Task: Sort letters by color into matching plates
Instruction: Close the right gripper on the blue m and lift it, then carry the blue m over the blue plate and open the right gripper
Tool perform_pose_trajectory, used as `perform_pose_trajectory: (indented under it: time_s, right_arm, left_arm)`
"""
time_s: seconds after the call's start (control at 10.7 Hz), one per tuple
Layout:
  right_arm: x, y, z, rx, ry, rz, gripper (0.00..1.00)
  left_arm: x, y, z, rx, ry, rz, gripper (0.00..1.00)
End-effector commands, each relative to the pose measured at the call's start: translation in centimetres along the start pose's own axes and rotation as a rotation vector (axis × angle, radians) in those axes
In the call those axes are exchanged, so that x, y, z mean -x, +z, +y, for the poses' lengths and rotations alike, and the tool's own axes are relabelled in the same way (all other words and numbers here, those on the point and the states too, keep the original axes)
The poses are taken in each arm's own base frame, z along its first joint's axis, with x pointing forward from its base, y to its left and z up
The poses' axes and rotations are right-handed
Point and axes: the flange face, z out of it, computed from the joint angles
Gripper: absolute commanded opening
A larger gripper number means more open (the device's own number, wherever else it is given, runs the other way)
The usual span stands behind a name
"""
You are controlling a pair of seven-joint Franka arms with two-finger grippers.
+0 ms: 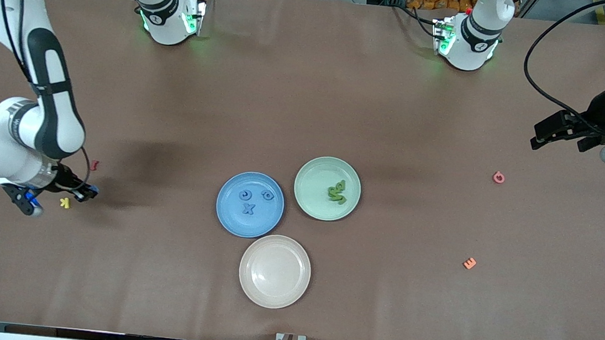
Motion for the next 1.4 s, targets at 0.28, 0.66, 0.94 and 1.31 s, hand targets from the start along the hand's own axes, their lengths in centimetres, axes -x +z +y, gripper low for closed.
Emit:
perform_pose_trajectory:
  time_s: [0.28,0.66,0.94,1.31]
  right_arm:
    - [7.2,-1.2,-13.0,0.025,-0.454,0.031,0.0]
    - [14.3,-2.1,-22.4,0.041,-0.687,0.078,0.01]
    - [19.5,-1.7,-27.4,0.026,-0.805,0.088,0.03]
    - [24.1,0.1,-32.8,0.019,-0.901,0.104,0.02]
  left_arm:
    - [-0.5,0.0,-0.3,-0.026,0.026,-0.004,1.0]
    - [-1.8,0.3,-0.3,-0.073,0.042,0.06,1.0]
    - [-1.9,0.0,-0.5,-0.062,0.038,0.079,1.0]
    - [-1.6,-0.5,-0.1,-0.059,0.045,0.088,1.0]
